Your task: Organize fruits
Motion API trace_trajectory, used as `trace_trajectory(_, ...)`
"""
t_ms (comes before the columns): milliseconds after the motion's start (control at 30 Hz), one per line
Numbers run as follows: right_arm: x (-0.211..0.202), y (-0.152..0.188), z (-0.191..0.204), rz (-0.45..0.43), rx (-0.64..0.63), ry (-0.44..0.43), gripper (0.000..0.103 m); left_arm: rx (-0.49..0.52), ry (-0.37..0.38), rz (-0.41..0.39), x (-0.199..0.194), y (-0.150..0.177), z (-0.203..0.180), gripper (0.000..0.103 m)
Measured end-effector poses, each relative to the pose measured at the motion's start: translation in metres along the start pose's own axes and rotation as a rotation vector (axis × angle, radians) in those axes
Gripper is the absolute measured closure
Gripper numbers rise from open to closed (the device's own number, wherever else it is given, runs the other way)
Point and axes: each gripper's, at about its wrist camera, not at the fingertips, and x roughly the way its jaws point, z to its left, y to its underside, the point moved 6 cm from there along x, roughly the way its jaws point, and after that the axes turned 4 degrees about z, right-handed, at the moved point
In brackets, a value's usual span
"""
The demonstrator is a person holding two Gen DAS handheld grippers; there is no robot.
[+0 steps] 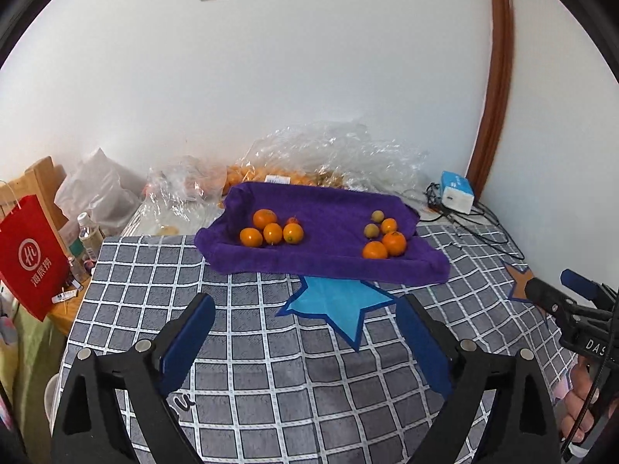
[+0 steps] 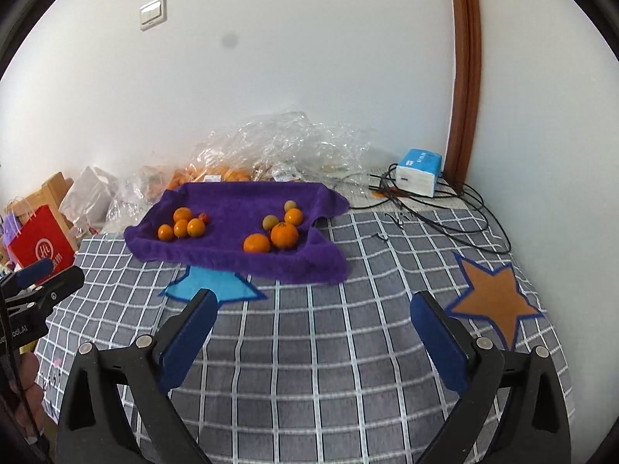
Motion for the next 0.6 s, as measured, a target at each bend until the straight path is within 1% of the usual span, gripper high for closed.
trace_trajectory(133, -0.010, 0.008, -0.002, -0.010, -0.003, 0.018, 0.004, 0.015, -0.004, -0.010, -0.006, 0.003, -0.005, 0.008)
trace_trajectory(267, -0.014, 0.012, -0.006, -0.017, 0.011, 0.010, 0.001, 0.030, -0.013, -0.009, -0.006, 0.004, -0.010, 0.008)
trace_trajectory(400, -0.014, 0.015, -0.006, -0.022, -0.001, 0.035, 0.001, 0.026, -0.013, 0.000, -0.006, 0.006, -0.011, 0.008)
trace_trajectory(600, -0.014, 0.017, -0.008, -0.019, -0.010, 0.035, 0.001, 0.019, -0.012, -0.001, -0.007, 0.006, -0.010, 0.008)
